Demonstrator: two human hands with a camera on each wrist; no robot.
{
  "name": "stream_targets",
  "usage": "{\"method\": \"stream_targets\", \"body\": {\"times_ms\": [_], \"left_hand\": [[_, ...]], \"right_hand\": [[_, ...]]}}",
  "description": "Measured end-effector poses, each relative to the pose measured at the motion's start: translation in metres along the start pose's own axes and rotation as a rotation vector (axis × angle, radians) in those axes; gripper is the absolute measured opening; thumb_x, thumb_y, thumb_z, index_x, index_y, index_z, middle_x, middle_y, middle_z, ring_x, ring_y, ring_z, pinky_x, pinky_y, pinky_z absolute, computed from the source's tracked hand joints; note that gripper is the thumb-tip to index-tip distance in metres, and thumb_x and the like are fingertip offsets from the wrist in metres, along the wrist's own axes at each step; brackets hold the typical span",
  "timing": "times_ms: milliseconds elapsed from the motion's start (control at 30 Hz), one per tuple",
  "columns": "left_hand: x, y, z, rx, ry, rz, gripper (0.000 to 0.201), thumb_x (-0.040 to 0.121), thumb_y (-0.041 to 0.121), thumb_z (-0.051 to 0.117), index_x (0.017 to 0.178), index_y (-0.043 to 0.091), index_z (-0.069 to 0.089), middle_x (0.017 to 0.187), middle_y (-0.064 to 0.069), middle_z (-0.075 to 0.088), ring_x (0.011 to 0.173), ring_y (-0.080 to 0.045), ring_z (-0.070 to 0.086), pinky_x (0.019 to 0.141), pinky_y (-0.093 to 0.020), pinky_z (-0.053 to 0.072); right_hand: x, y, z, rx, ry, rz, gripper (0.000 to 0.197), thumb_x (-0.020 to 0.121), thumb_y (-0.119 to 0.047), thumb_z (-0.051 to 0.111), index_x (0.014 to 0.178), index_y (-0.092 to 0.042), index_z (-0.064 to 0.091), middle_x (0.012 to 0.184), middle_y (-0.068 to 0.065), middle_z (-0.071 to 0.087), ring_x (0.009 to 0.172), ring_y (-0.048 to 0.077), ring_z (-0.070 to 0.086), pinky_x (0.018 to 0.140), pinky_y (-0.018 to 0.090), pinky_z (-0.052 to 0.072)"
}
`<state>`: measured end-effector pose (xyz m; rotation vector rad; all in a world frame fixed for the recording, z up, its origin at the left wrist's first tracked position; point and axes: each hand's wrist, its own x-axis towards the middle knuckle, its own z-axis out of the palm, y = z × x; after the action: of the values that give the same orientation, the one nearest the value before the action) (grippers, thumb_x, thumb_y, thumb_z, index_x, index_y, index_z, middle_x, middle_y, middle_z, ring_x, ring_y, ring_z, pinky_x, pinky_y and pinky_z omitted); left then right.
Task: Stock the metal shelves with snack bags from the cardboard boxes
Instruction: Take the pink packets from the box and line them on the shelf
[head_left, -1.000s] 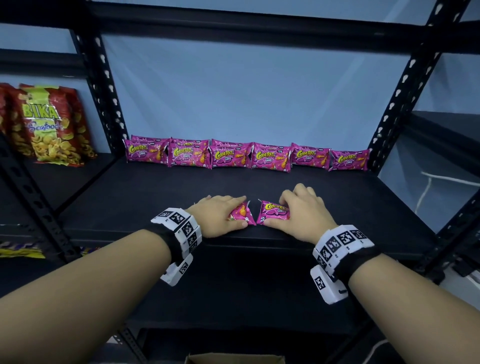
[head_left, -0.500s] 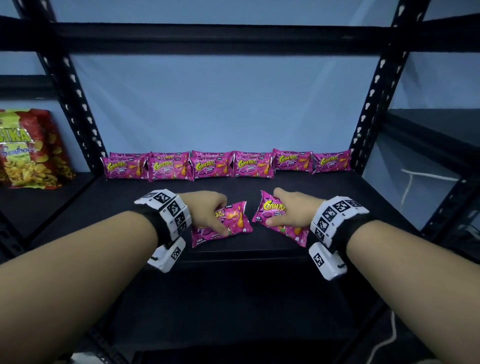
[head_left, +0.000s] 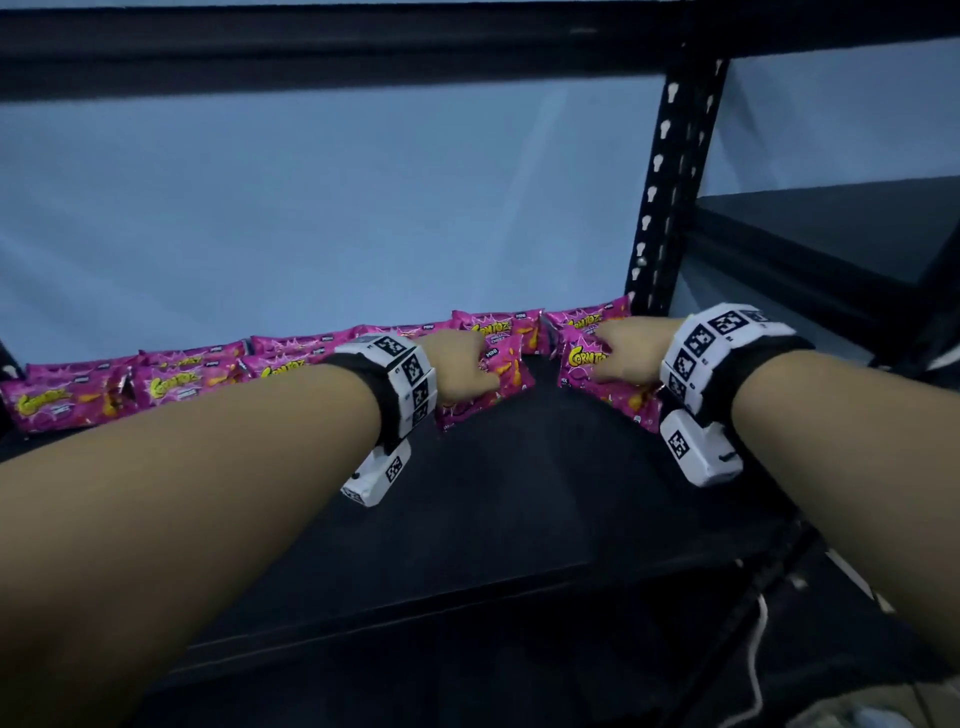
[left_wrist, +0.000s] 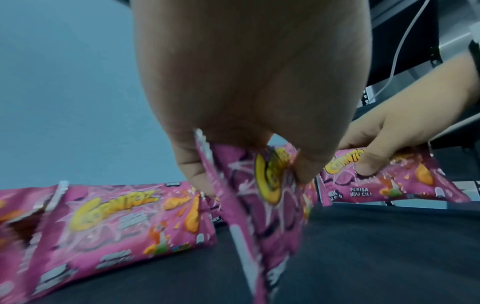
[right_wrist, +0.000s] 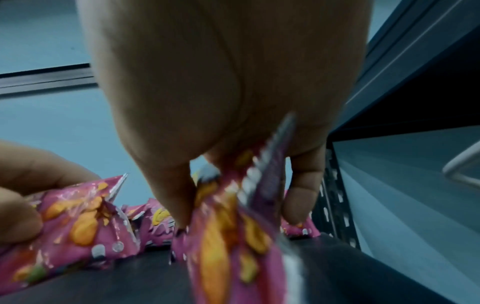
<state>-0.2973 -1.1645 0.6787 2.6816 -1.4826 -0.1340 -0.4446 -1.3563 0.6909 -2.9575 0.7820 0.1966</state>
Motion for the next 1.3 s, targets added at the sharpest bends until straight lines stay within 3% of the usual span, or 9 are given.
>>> {"method": "stream_targets", "body": {"times_ms": [133, 367, 533, 633, 733, 867, 1000, 1133, 1300], "left_hand": [[0.045, 0.014, -0.001, 0.091, 0.018, 0.014, 0.036, 0.086, 0.042, 0.074, 0.088, 0.009, 0.060, 0.084, -0.010, 0.063, 0.078, -0.028, 0.059, 0.068, -0.036, 0.047], [0.091, 0.025, 0.002, 0.078, 0.025, -0.013, 0.050, 0.078, 0.039, 0.087, 0.115, 0.010, 0.068, 0.108, -0.007, 0.071, 0.098, -0.028, 0.067, 0.085, -0.041, 0.058], [0.106, 0.023, 0.005, 0.111, 0.059, -0.047, 0.037, 0.081, 0.032, 0.085, 0.105, 0.008, 0.070, 0.101, -0.009, 0.073, 0.085, -0.026, 0.065, 0.075, -0.036, 0.055], [0.107, 0.020, 0.004, 0.127, 0.086, -0.044, 0.040, 0.081, 0.034, 0.085, 0.110, 0.011, 0.068, 0.110, -0.008, 0.066, 0.097, -0.027, 0.063, 0.082, -0.038, 0.055], [0.107, 0.019, 0.003, 0.132, 0.160, -0.025, 0.043, 0.080, 0.034, 0.086, 0.109, 0.015, 0.061, 0.112, -0.007, 0.055, 0.099, -0.029, 0.058, 0.082, -0.041, 0.054], [0.108, 0.021, 0.004, 0.177, 0.162, -0.044, 0.031, 0.087, 0.030, 0.080, 0.096, 0.014, 0.055, 0.094, -0.004, 0.059, 0.082, -0.024, 0.060, 0.060, -0.034, 0.044], [0.098, 0.024, 0.006, 0.171, 0.127, -0.024, 0.021, 0.091, 0.028, 0.073, 0.091, 0.015, 0.057, 0.088, -0.004, 0.062, 0.077, -0.023, 0.060, 0.056, -0.031, 0.041], [0.067, 0.027, 0.006, 0.100, 0.139, 0.008, 0.028, 0.089, 0.040, 0.072, 0.087, 0.015, 0.059, 0.087, -0.004, 0.065, 0.082, -0.026, 0.063, 0.068, -0.037, 0.054], [0.003, 0.031, 0.014, -0.083, 0.131, 0.031, 0.028, 0.084, 0.047, 0.074, 0.080, 0.023, 0.060, 0.078, 0.006, 0.064, 0.078, -0.015, 0.061, 0.067, -0.032, 0.049]], "right_hand": [[0.024, 0.022, -0.008, -0.051, 0.059, 0.037, 0.038, 0.083, -0.039, 0.084, 0.097, -0.014, 0.059, 0.080, -0.001, 0.057, 0.077, 0.021, 0.054, 0.063, 0.032, 0.043], [0.063, 0.035, -0.005, -0.085, 0.054, 0.058, 0.052, 0.086, -0.022, 0.083, 0.133, -0.016, 0.063, 0.126, 0.006, 0.068, 0.111, 0.027, 0.066, 0.088, 0.033, 0.055], [0.084, 0.035, 0.004, -0.078, 0.129, -0.027, 0.052, 0.089, -0.021, 0.078, 0.138, -0.021, 0.060, 0.131, 0.006, 0.064, 0.117, 0.029, 0.061, 0.094, 0.037, 0.054], [0.092, 0.036, 0.008, -0.083, 0.202, 0.001, 0.049, 0.088, -0.023, 0.080, 0.132, -0.035, 0.062, 0.127, 0.002, 0.053, 0.126, 0.029, 0.047, 0.096, 0.044, 0.042], [0.096, 0.038, 0.014, -0.021, 0.318, 0.058, 0.038, 0.084, -0.014, 0.077, 0.112, -0.035, 0.062, 0.116, 0.000, 0.049, 0.117, 0.027, 0.044, 0.091, 0.047, 0.034], [0.092, 0.033, 0.020, 0.008, 0.334, 0.097, 0.021, 0.089, -0.012, 0.070, 0.100, -0.019, 0.053, 0.098, 0.004, 0.060, 0.086, 0.025, 0.059, 0.085, 0.043, 0.045], [0.079, 0.030, 0.020, 0.015, 0.292, 0.123, 0.009, 0.092, -0.017, 0.069, 0.093, -0.014, 0.061, 0.091, 0.006, 0.066, 0.084, 0.027, 0.065, 0.080, 0.042, 0.054], [0.051, 0.019, 0.021, 0.088, 0.208, 0.077, 0.023, 0.088, -0.027, 0.077, 0.094, -0.008, 0.066, 0.089, 0.007, 0.068, 0.091, 0.028, 0.070, 0.077, 0.038, 0.060], [-0.005, -0.005, 0.013, 0.163, 0.158, 0.033, 0.037, 0.076, -0.037, 0.086, 0.094, -0.009, 0.070, 0.089, 0.007, 0.072, 0.084, 0.025, 0.069, 0.074, 0.038, 0.059]]}}
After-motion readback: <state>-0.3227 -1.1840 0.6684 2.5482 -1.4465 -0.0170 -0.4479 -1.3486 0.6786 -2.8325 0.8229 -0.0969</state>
